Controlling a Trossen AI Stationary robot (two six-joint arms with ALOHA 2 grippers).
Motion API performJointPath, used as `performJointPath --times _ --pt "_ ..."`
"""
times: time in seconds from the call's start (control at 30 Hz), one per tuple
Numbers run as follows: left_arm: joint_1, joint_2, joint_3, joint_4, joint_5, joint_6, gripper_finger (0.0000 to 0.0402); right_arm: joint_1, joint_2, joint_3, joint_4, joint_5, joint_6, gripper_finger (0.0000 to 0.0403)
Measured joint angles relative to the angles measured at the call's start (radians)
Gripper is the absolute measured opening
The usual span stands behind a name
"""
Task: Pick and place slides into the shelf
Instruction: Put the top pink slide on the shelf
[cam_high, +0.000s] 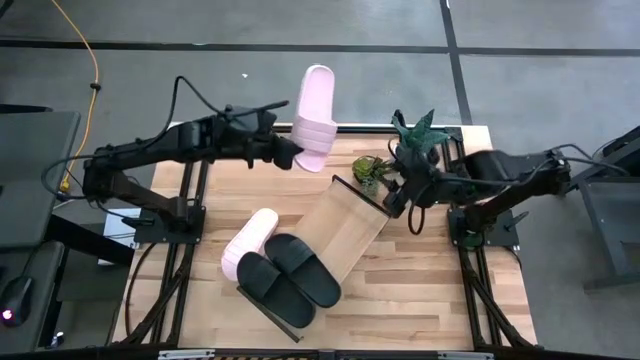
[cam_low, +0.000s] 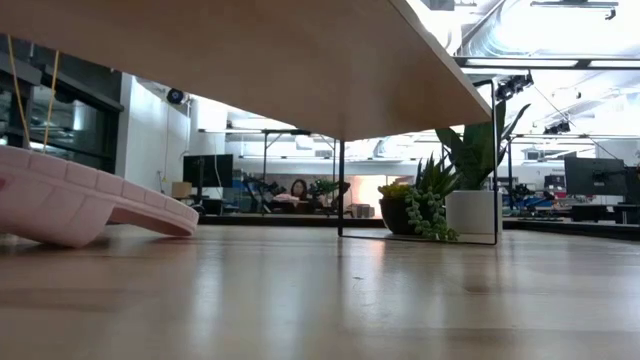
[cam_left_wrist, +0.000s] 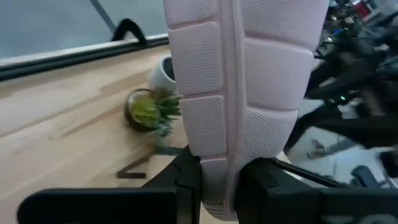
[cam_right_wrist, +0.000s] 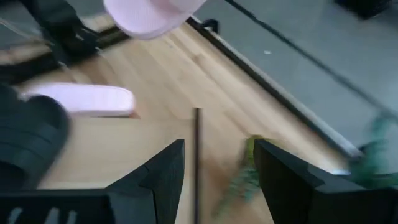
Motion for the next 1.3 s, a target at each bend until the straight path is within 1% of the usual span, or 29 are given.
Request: performJointPath --times 0.1,0.2,0.3,0.47,0.57,0.67,0.77,1.03,1.3 --pt "-0.047 0.0 0.0 0.016 -0.029 -0.007 0.0051 0.0 -0.103 -0.203 0.235 -0.046 0.038 0.0184" --pt "-0.099 0.001 0.0 0.029 -0.087 -0.03 0.0051 -0.006 -0.213 -0.387 0.514 -0.126 0.085 0.0184" --pt "-0.152 0.002 -0.001 0.109 -0.138 -0.029 0.0051 -0.012 -0.299 -0.548 0.755 -0.188 0.127 0.0184" --pt "-0.233 0.007 -0.001 0.238 -0.199 -0.01 0.0051 -0.017 -0.388 -0.744 1.039 -0.193 0.195 0.0184" --pt "-0.282 0.018 -0.001 0.258 -0.26 -0.005 0.0051 -0.017 -0.4 -0.827 1.246 -0.18 0.199 0.0184" --pt "-0.331 0.051 0.0 0.303 -0.333 -0.006 0.0051 -0.017 -0.393 -0.885 1.429 -0.19 0.195 0.0184" --pt "-0.362 0.09 -0.001 0.357 -0.363 -0.019 0.0051 -0.018 -0.381 -0.903 1.479 -0.208 0.189 0.0184" --pt "-0.376 0.18 -0.001 0.482 -0.349 -0.03 0.0051 -0.018 -0.36 -0.882 1.5 -0.232 0.168 0.0184" --pt "-0.376 0.182 -0.001 0.483 -0.354 -0.032 0.0051 -0.015 -0.353 -0.882 1.525 -0.256 0.137 0.0184"
